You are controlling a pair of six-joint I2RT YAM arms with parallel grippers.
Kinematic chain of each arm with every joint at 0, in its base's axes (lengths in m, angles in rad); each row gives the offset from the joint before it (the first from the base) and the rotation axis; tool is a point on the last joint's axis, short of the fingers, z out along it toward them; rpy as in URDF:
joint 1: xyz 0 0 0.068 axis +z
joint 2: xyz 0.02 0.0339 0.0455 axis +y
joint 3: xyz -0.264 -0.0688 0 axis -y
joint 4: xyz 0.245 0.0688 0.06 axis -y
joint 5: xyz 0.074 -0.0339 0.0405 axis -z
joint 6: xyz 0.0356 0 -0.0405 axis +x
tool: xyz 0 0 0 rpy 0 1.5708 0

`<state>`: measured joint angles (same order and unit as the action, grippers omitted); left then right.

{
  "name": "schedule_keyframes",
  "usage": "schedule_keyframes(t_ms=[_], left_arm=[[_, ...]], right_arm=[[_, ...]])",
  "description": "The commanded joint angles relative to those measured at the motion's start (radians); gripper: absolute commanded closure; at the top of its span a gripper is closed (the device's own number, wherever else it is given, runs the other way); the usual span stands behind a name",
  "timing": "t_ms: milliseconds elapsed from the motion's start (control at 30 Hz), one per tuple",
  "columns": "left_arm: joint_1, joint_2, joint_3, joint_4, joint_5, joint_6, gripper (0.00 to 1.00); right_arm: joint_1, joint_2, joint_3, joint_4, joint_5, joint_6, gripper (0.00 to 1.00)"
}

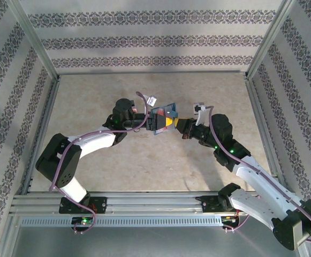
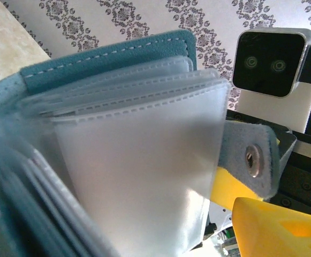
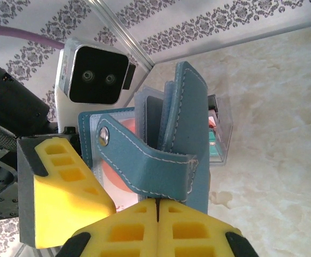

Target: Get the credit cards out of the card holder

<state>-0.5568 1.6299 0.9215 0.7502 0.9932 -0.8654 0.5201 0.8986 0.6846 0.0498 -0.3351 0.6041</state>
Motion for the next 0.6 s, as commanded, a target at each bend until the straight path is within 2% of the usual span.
schedule_keyframes(t_ms=[0,367,500,567], left_arm=[[-0.037,0.008,0.044,0.124,0.062,-0.016,0.22],[-0.038,0.028,0.048,0.147,0.06,-0.03,0.19],[-0.038,0.03,0.049,0.149,0.064,-0.027,0.24],[-0.039,0.027,0.048,0.144,0.067,-0.021,0.31]], right_arm=[[0.015,0.027,0.001,0.025,-0.013,0.016,0.98],[0.024,0.022,0.0,0.033,-0.001,0.023,1.0],[0.025,-0.004,-0.005,0.022,0.023,0.019,1.0],[0.023,-0.022,-0.007,0.01,0.039,0.015,1.0]])
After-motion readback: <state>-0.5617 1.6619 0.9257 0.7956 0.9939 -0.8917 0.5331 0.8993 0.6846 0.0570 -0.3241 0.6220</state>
